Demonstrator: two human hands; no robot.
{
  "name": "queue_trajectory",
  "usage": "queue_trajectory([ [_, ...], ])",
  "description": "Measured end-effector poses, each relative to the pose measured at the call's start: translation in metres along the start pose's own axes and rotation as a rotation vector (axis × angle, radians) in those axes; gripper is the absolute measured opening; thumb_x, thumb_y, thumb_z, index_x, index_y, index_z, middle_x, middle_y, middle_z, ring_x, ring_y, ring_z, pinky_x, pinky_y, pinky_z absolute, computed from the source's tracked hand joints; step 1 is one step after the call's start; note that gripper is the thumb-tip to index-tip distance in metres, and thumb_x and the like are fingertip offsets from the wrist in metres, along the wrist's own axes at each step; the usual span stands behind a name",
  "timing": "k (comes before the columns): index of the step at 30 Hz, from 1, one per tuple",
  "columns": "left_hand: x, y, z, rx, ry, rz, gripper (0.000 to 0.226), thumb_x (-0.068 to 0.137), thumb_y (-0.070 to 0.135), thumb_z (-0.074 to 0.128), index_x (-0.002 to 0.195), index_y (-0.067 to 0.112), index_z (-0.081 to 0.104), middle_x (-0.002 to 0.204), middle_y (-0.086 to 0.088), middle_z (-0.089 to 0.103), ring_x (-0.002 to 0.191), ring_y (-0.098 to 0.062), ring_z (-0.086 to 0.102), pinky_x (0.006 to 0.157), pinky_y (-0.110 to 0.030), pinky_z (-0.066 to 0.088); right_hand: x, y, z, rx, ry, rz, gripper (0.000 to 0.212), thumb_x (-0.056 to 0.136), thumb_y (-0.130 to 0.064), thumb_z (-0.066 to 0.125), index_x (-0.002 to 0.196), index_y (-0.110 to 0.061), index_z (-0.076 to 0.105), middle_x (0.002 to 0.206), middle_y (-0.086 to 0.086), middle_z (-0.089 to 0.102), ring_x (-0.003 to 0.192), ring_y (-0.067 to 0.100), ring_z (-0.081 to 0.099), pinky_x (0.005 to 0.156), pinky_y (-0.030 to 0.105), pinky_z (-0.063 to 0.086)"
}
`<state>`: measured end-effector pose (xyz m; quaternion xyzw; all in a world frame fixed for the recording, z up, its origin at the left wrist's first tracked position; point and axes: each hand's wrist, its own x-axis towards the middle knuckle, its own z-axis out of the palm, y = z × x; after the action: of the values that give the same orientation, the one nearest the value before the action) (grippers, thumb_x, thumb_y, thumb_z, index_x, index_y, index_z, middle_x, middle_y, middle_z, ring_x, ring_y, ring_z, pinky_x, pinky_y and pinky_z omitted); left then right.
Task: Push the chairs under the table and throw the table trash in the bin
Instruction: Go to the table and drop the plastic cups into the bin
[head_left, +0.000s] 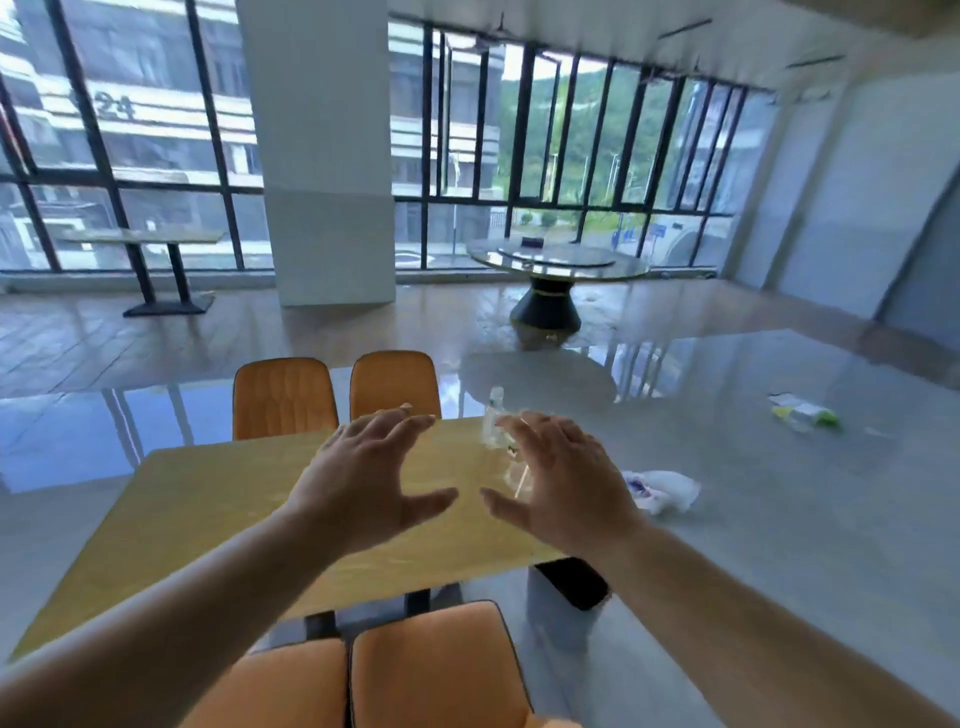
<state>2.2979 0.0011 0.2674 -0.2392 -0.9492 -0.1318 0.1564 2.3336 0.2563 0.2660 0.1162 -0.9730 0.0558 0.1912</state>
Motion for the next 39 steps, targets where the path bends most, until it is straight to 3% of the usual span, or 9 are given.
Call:
queue_trajectory([
  [9,0.148,0.205,-0.117,0.012,0.315,0.253,0.099,0.071,0.094,0.046,0.152,0.036,0.040,0.156,0.002,0.048,0.140,-0.025,0.044,0.116,-0.042,0.034,-0.019,0.155,-0.223,-0.157,0.379,0.041,0.087,0.086,-0.079,0.046,0.152,-0.020,0.046,0.152,0.008,0.051,0.138,0.034,0.046,0.112,0.049,0.039],
  [15,0.215,0.365,-0.131,0.003,0.403,0.353,0.094,0.072,0.091,0.042,0.148,0.036,0.046,0.153,0.006,0.051,0.140,-0.022,0.045,0.113,-0.045,0.039,-0.067,0.277,-0.322,-0.267,0.476,0.119,0.088,0.088,-0.082,0.046,0.157,-0.028,0.038,0.159,0.003,0.046,0.147,0.030,0.038,0.118,0.049,0.033],
  [18,0.245,0.431,-0.121,-0.055,0.391,0.376,0.089,0.071,0.090,0.044,0.143,0.038,0.049,0.148,0.010,0.054,0.133,-0.019,0.051,0.104,-0.044,0.048,-0.097,0.335,-0.352,-0.293,0.491,0.163,0.083,0.088,-0.081,0.045,0.152,-0.027,0.045,0.154,0.001,0.052,0.140,0.027,0.046,0.113,0.047,0.041],
  [21,0.271,0.486,-0.092,-0.104,0.363,0.408,0.086,0.070,0.092,0.042,0.142,0.043,0.045,0.147,0.016,0.052,0.123,-0.015,0.059,0.091,-0.039,0.054,-0.122,0.393,-0.363,-0.283,0.484,0.216,0.076,0.086,-0.080,0.048,0.143,-0.029,0.050,0.139,-0.005,0.059,0.121,0.022,0.057,0.091,0.043,0.054],
  [24,0.294,0.529,-0.059,-0.139,0.330,0.435,0.081,0.072,0.090,0.044,0.140,0.044,0.045,0.143,0.018,0.053,0.113,-0.016,0.064,0.084,-0.037,0.054,-0.138,0.443,-0.361,-0.271,0.438,0.283,0.073,0.083,-0.084,0.045,0.136,-0.033,0.054,0.126,-0.008,0.062,0.108,0.019,0.062,0.080,0.039,0.056],
  [28,0.329,0.577,-0.008,-0.157,0.239,0.463,0.075,0.076,0.085,0.051,0.139,0.045,0.045,0.134,0.017,0.059,0.102,-0.013,0.068,0.078,-0.034,0.052,-0.144,0.513,-0.345,-0.290,0.349,0.346,0.072,0.085,-0.083,0.045,0.135,-0.033,0.057,0.131,-0.010,0.063,0.107,0.018,0.065,0.082,0.034,0.051],
  [33,0.385,0.618,0.063,-0.140,0.146,0.509,0.076,0.079,0.081,0.055,0.143,0.042,0.043,0.148,0.012,0.051,0.123,-0.020,0.060,0.090,-0.036,0.049,-0.130,0.592,-0.300,-0.292,0.236,0.405,0.079,0.082,-0.087,0.034,0.136,-0.035,0.055,0.135,-0.008,0.062,0.106,0.021,0.066,0.084,0.037,0.053],
  [39,0.490,0.663,0.161,-0.199,0.031,0.528,0.077,0.080,0.078,0.061,0.145,0.042,0.040,0.149,0.010,0.050,0.121,-0.025,0.061,0.092,-0.044,0.055,-0.096,0.701,-0.245,-0.321,0.140,0.481,0.065,0.088,-0.080,0.045,0.136,-0.036,0.052,0.136,-0.008,0.061,0.106,0.022,0.066,0.079,0.038,0.053],
])
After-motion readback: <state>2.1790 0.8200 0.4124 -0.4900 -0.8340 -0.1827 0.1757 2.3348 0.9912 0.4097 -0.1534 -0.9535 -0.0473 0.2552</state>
